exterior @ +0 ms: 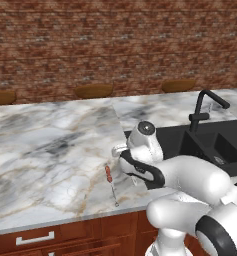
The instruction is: Open the cabinet. Pick the dish brush and place it next to the sink. Then close the cabinet.
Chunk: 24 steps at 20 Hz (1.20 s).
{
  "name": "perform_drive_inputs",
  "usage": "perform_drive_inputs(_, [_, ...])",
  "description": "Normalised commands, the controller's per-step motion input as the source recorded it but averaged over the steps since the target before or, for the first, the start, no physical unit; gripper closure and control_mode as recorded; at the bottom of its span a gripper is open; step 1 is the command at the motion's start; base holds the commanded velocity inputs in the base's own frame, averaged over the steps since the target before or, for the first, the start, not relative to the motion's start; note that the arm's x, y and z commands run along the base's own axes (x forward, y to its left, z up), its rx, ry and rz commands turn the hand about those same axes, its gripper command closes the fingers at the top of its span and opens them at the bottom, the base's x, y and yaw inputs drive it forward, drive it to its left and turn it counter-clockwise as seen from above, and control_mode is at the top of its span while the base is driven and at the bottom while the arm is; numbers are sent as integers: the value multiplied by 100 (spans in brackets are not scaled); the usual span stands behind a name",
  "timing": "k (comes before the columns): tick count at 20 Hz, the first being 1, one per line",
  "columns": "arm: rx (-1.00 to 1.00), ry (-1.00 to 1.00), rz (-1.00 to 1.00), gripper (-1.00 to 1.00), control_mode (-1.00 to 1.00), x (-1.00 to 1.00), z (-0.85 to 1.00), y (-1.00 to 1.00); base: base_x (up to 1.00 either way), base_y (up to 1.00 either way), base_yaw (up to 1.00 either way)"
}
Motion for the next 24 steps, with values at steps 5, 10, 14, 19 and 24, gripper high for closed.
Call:
perform_drive_inputs(5, [0,22,0,-100,-100,-67,58,0,0,0,0])
perform_drive_inputs(10, [0,27,0,-100,-100,-59,23,-1,0,0,0])
perform_drive_inputs(14, [0,0,0,-100,-100,-49,25,-6,0,0,0])
perform_drive_inputs(19, [0,-2,-1,-100,-100,-49,49,-19,0,0,0])
perform_drive_inputs(24, [0,-8,0,-100,-100,-53,69,-20,0,0,0])
